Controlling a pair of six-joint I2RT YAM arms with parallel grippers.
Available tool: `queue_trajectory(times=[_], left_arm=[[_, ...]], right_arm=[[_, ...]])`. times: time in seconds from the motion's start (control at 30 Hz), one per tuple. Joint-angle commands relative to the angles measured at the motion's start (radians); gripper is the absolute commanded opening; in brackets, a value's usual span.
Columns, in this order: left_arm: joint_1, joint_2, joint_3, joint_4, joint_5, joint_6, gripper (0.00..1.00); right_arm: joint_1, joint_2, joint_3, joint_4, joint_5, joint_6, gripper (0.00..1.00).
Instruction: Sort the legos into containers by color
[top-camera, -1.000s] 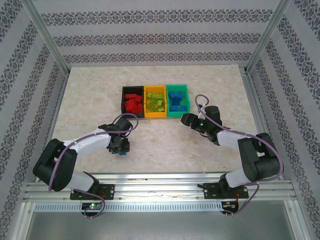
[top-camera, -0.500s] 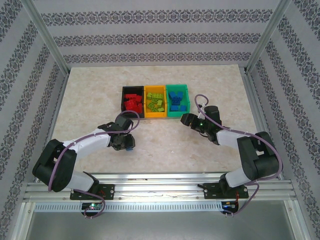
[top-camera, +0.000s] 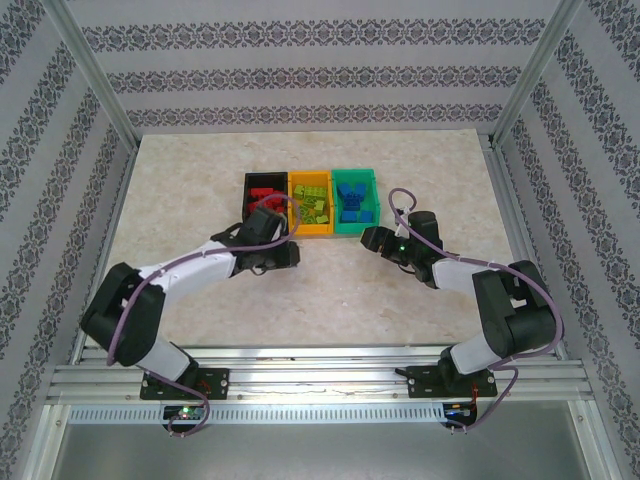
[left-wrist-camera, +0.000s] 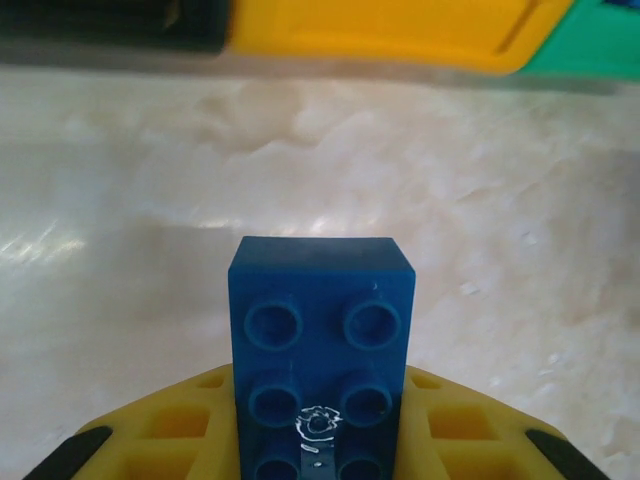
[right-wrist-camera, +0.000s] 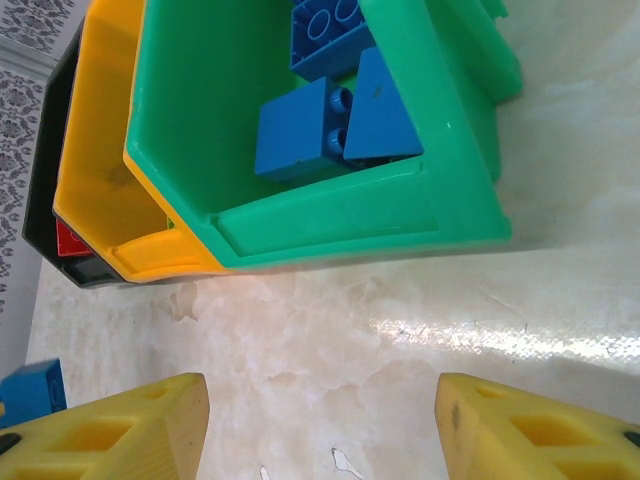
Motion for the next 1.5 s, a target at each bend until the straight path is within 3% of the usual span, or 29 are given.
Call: queue_trajectory(times=[0.0, 0.57, 0.77, 0.9, 1.1, 1.47], left_arm=[[-0.015, 0.061, 0.112, 0.047, 0.029, 0.035, 0.19], [-0.024, 0.474, 0.778, -0.108, 0.090, 0.126, 0.21], [-0.025, 0.620, 1.040, -0.265, 0.062, 0.191, 0.34], [-0.025, 0.685, 1.163, -0.357, 0.059, 0.209, 0.50], [-0.029, 0.608, 1.035, -0.292, 0.040, 0.214, 0.61], [-0.015, 0.235, 0.433, 0.056, -0.095, 0.242, 0.64]], right_arm=[[-0.008, -0.010, 0.005, 0.029, -0.001, 0.000, 0.62], [-0.074, -0.006, -0.010, 0.051, -0.020, 0.021, 0.62], [-0.077, 0.004, -0.013, 0.068, -0.025, 0.034, 0.62], [-0.074, 0.010, -0.017, 0.088, -0.041, 0.047, 0.62], [-0.074, 0.004, -0.017, 0.088, -0.046, 0.052, 0.62], [-0.066, -0.010, -0.019, 0.069, -0.019, 0.034, 0.62]])
